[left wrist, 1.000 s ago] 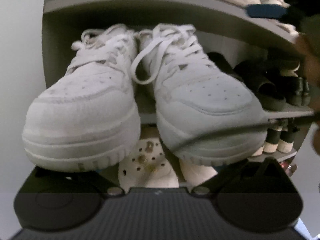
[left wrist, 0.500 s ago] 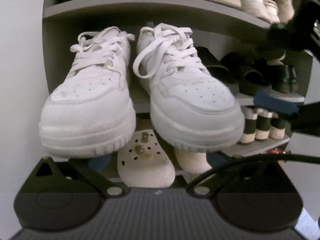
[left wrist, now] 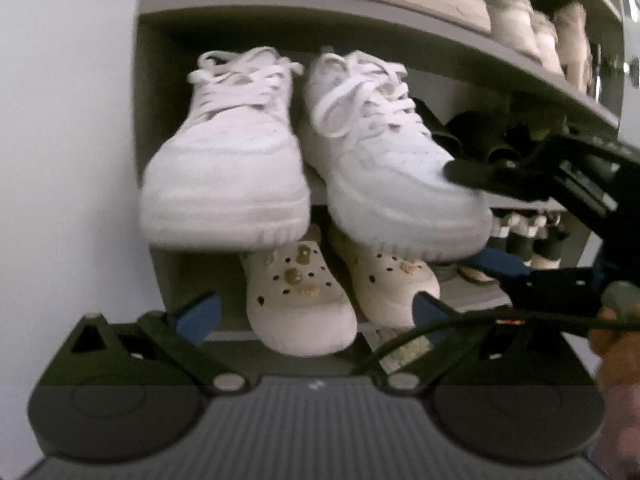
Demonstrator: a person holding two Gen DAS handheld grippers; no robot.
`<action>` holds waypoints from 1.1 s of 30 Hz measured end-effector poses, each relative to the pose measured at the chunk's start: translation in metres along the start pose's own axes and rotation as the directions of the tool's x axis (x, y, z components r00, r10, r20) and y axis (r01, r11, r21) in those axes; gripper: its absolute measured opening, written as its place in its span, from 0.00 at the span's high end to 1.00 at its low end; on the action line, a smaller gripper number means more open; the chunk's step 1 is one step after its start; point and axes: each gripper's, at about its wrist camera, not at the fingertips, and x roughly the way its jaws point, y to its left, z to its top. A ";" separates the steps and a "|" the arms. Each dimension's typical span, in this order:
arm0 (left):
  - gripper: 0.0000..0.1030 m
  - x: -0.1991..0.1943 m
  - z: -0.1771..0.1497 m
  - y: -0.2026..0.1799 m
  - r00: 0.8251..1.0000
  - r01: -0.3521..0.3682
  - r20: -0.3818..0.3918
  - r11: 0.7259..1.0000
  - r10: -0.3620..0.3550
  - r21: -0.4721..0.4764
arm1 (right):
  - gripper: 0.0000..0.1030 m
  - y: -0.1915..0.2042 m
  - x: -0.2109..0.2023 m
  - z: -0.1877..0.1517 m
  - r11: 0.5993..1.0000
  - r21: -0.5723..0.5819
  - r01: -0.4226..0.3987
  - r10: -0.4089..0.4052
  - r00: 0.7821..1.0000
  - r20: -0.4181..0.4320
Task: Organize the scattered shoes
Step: 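Open the right gripper off the white sneakers and withdraw it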
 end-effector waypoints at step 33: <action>0.19 0.010 0.048 0.048 0.992 -0.020 0.105 0.923 0.065 -0.383 | 0.42 0.007 0.014 0.009 0.998 -0.048 0.041 -0.041 0.999 0.004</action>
